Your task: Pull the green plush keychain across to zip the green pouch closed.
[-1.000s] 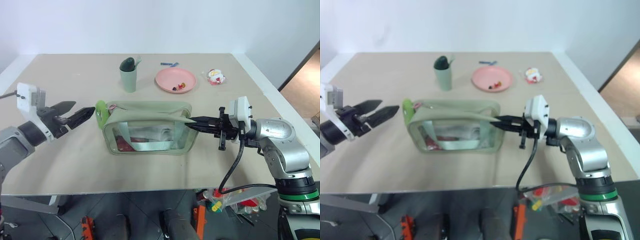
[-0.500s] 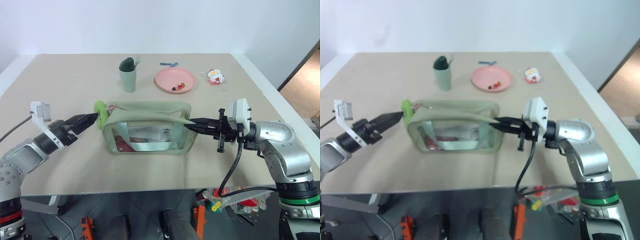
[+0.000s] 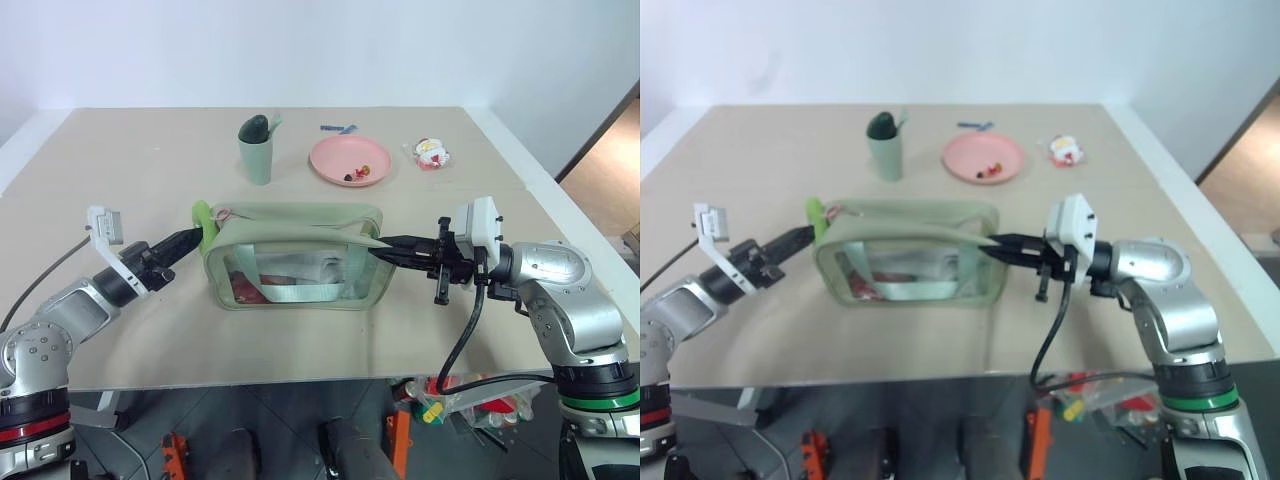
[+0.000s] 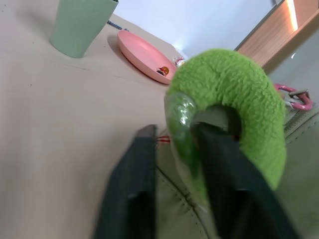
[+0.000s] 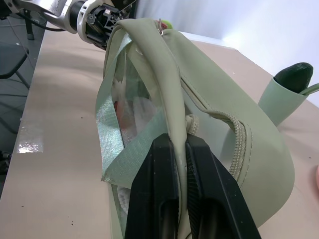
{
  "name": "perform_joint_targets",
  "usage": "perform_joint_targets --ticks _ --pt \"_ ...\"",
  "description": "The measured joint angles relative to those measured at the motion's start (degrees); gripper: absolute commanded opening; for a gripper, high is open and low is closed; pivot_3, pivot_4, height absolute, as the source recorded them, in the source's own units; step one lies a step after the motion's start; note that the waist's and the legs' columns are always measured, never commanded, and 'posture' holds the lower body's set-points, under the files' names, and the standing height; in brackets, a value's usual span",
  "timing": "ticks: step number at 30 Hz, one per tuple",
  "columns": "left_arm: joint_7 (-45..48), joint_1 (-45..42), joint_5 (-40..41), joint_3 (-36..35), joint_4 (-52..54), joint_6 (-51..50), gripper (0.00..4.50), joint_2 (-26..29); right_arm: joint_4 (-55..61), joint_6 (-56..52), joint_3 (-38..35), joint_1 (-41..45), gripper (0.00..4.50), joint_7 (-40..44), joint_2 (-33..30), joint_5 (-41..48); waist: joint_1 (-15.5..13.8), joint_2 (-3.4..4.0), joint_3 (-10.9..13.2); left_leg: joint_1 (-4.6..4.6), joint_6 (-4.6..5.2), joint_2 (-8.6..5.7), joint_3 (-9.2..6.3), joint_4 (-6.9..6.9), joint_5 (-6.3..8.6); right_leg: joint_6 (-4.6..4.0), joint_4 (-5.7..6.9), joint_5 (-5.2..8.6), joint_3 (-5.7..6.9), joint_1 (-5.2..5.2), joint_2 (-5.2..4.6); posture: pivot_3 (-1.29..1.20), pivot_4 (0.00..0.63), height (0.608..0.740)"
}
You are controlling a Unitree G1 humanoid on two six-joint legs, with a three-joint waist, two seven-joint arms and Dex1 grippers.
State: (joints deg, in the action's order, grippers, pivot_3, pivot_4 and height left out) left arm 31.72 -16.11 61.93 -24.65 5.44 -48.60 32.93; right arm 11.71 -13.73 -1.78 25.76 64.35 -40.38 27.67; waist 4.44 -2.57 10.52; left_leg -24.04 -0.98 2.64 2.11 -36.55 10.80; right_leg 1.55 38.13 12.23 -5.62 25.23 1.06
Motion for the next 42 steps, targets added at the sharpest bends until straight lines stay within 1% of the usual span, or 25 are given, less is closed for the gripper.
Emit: perform_joint_targets --ticks 5,9,10,12,13,16,18,21,24,27,29,30,35,36,39,40,41,42 --pt "-0.6 -0.3 2.0 -1.1 0.5 -0.8 0.03 0.4 0.0 0.1 0.0 0.0 0.0 -0.1 0.0 -0.4 0.0 0.0 0.0 -0.01 0.0 0.0 0.0 0.0 0.0 0.01 0.0 -0.01 0.01 0.0 0.0 0.0 0.15 0.74" --pt "-1.5 -2.1 5.7 -3.2 2.8 -2.7 0.03 3.1 0.0 0.2 0.0 0.1 0.0 -0.2 0.0 -0.6 0.0 0.0 0.0 -0.01 0.0 0.0 -0.01 0.0 0.0 0.01 0.0 0.0 0.02 0.0 0.0 0.0 0.15 0.74" --pt "-2.6 -4.4 9.0 -3.3 3.5 -4.4 0.03 4.6 0.0 0.2 -0.1 0.0 0.0 -0.4 -0.1 -0.6 -0.1 -0.08 0.0 -0.07 -0.01 0.0 -0.06 -0.03 -0.01 0.03 0.0 -0.01 0.06 0.02 0.0 0.0 0.15 0.74" --pt "-4.1 -8.6 12.9 -3.7 5.1 -5.4 0.03 5.8 0.0 0.2 -0.2 0.1 0.0 -0.5 -0.3 -0.7 -0.1 -0.11 0.0 -0.07 -0.02 0.0 -0.07 -0.07 -0.02 0.05 0.0 -0.03 0.07 -0.02 -0.02 0.0 0.15 0.74" --pt "-5.3 -12.3 15.2 -3.7 6.1 -5.6 0.03 6.3 0.0 0.2 -0.2 0.1 0.0 -0.5 -0.4 -0.7 -0.2 -0.12 0.0 -0.09 -0.02 -0.03 -0.06 -0.08 -0.02 0.09 -0.02 -0.05 0.05 -0.02 -0.02 0.0 0.15 0.74" --pt "-6.6 -18.2 16.3 -1.5 7.8 -5.6 0.03 6.5 0.0 0.2 -0.2 0.1 0.0 -0.4 -0.5 -0.8 -0.2 -0.1 0.0 -0.02 -0.02 -0.1 0.01 -0.07 -0.02 0.13 -0.03 -0.06 -0.05 -0.06 -0.06 0.0 0.15 0.74" --pt "-6.6 -21.2 14.9 3.1 8.0 -5.5 0.03 4.8 -0.1 0.5 -0.2 0.2 0.0 -0.4 -0.6 -1.0 -0.2 -0.1 0.0 -0.02 -0.03 -0.1 -0.01 -0.08 -0.02 0.33 -0.03 -0.18 -0.03 -0.07 -0.06 0.0 0.15 0.74" --pt "-6.1 -23.3 11.9 8.1 8.0 -5.2 0.03 2.3 -0.2 0.6 -0.1 0.2 0.0 -0.2 -0.6 -1.0 -0.2 -0.1 0.0 -0.04 -0.03 -0.1 -0.03 -0.07 -0.02 0.38 -0.03 -0.21 -0.03 -0.06 -0.04 0.0 0.15 0.74" --pt "-4.3 -25.1 7.0 13.2 7.4 -3.4 0.03 -0.8 -0.2 0.6 -0.1 0.2 0.0 -0.2 -0.6 -1.1 -0.1 -0.1 0.0 -0.04 -0.03 -0.1 -0.03 -0.05 -0.02 0.38 -0.03 -0.21 -0.04 -0.04 -0.02 0.0 0.15 0.74" --pt "-2.0 -25.2 0.3 17.7 6.5 -1.4 0.03 -0.9 -0.2 0.8 -0.1 0.2 0.0 -0.2 -0.6 -1.2 -0.2 -0.1 0.0 -0.05 -0.03 -0.09 -0.07 -0.03 -0.02 0.37 -0.02 -0.2 -0.03 -0.02 0.02 0.0 0.15 0.74" --pt "-0.2 -25.2 -2.9 19.7 6.3 -1.0 0.03 -0.9 -0.1 0.9 -0.1 0.2 0.0 -0.4 -0.6 -1.2 -0.2 -0.1 0.0 -0.07 -0.03 -0.09 -0.08 -0.03 -0.02 0.37 -0.02 -0.2 -0.03 -0.02 0.01 0.0 0.15 0.74" --pt "0.8 -25.2 -3.7 20.3 6.2 -1.0 0.67 -0.9 -0.1 0.9 -0.1 0.2 0.0 -0.5 -0.6 -1.2 -0.2 -0.1 0.0 -0.07 -0.03 -0.1 -0.07 -0.03 -0.02 0.37 -0.03 -0.2 -0.04 -0.02 0.0 0.0 0.15 0.74" --pt "5.3 -25.3 -6.2 21.1 5.8 -1.5 2.29 0.5 0.4 1.0 -0.1 -0.3 0.0 -0.8 -0.6 -1.2 -0.2 -0.1 0.0 -0.07 -0.03 -0.09 -0.07 -0.03 -0.02 0.37 -0.03 -0.19 -0.03 -0.02 0.0 0.0 0.15 0.74" --pt "6.2 -25.5 -6.4 21.3 5.8 -1.9 2.68 1.2 0.5 1.0 -0.1 -0.3 0.0 -0.8 -0.6 -1.2 -0.2 -0.1 0.0 -0.07 -0.03 -0.09 -0.08 -0.03 -0.02 0.37 -0.03 -0.19 -0.02 -0.02 0.01 0.0 0.15 0.74" --pt "9.6 -26.9 -6.3 21.4 6.2 -4.2 3.58 5.1 0.5 1.1 -0.1 -0.4 0.0 -0.9 -0.6 -1.3 -0.1 -0.1 0.1 -0.07 -0.03 -0.09 -0.08 -0.03 -0.02 0.36 -0.02 -0.19 -0.03 -0.01 0.01 0.0 0.15 0.74" --pt "10.6 -27.1 -6.0 21.4 6.9 -5.2 4.04 6.8 0.5 1.1 -0.1 -0.4 0.0 -0.9 -0.6 -1.4 -0.1 -0.09 0.1 -0.07 -0.03 -0.09 -0.07 -0.02 -0.02 0.36 -0.02 -0.18 -0.04 0.0 0.01 0.0 0.15 0.74" --pt "11.7 -27.1 -5.6 21.3 7.6 -6.2 4.36 8.7 0.5 1.2 -0.1 -0.4 0.0 -0.9 -0.6 -1.5 0.0 -0.09 0.1 -0.07 -0.03 -0.08 -0.06 -0.01 -0.02 0.36 -0.02 -0.18 -0.04 0.0 0.01 0.0 0.15 0.74" --pt "12.6 -27.1 -5.3 21.2 8.2 -7.2 4.48 10.5 0.5 1.2 -0.1 -0.4 0.0 -1.0 -0.6 -1.5 0.0 -0.09 0.1 -0.07 -0.03 -0.08 -0.07 0.0 -0.02 0.36 -0.02 -0.16 -0.03 0.01 0.0 0.0 0.15 0.74"
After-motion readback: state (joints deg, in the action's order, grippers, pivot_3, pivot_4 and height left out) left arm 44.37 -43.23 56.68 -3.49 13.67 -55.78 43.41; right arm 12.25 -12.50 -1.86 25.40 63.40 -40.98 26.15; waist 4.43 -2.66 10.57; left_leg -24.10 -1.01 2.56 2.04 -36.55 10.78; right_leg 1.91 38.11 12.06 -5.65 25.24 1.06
